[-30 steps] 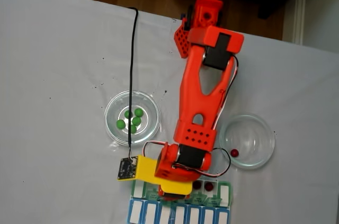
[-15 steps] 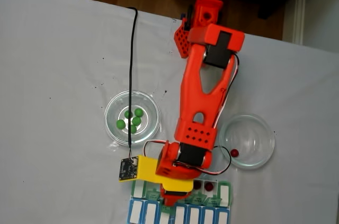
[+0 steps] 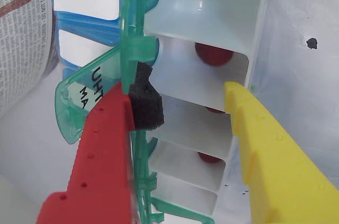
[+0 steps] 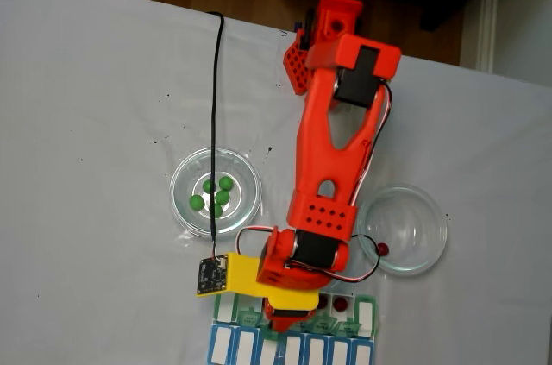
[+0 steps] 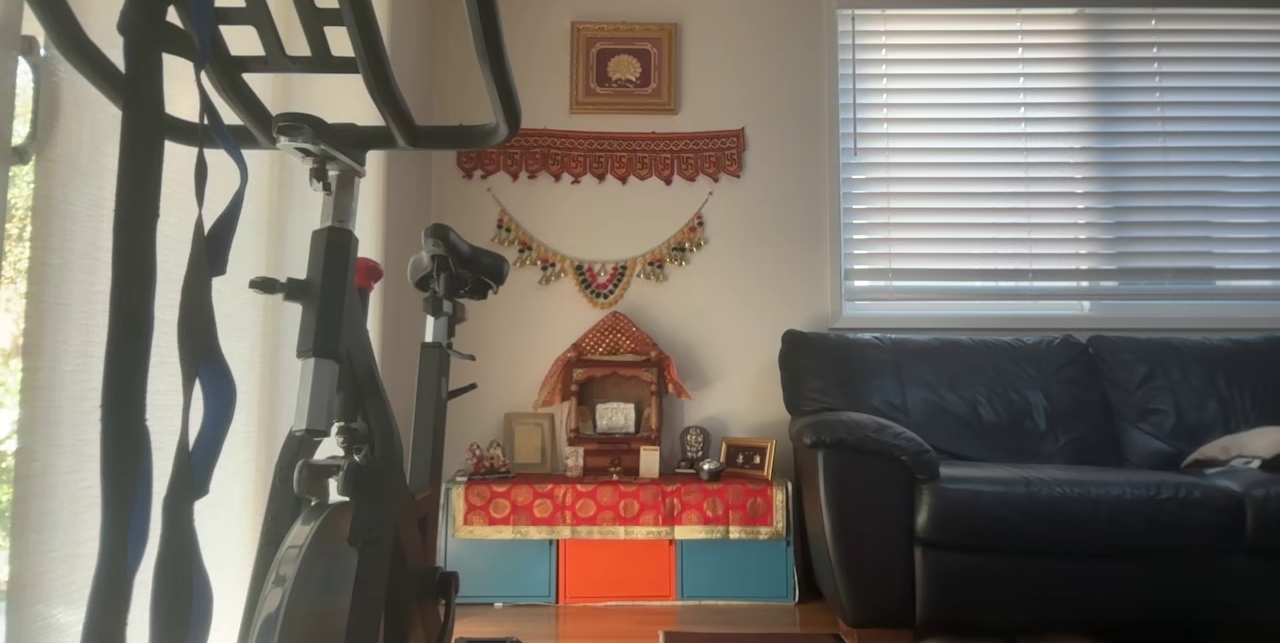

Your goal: Sort medicines into box.

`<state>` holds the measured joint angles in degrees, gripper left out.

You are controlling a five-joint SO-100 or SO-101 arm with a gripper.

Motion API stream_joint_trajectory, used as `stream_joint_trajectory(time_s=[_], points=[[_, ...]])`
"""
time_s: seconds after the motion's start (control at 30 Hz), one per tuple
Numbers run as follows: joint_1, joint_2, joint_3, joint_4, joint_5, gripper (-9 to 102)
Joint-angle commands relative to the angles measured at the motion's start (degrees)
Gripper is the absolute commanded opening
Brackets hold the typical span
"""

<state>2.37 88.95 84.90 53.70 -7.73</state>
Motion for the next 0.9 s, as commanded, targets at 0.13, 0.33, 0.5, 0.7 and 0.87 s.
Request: stream_joint_trajectory(time_s=[0.13,0.33,0.5,0.7,0.87], points=[[-1.85,8.09,-0.26,0.88,0.35,4],[-1.67,11.25,-2.55,7.73,0.26,1],[-5.01,22.59,9.40,0.79,-1.85,1],[-11.07,41.31,29.09,-12.92,-4.04,1],[-19.34,49.04,32.96,-6.68,-9.32,1]])
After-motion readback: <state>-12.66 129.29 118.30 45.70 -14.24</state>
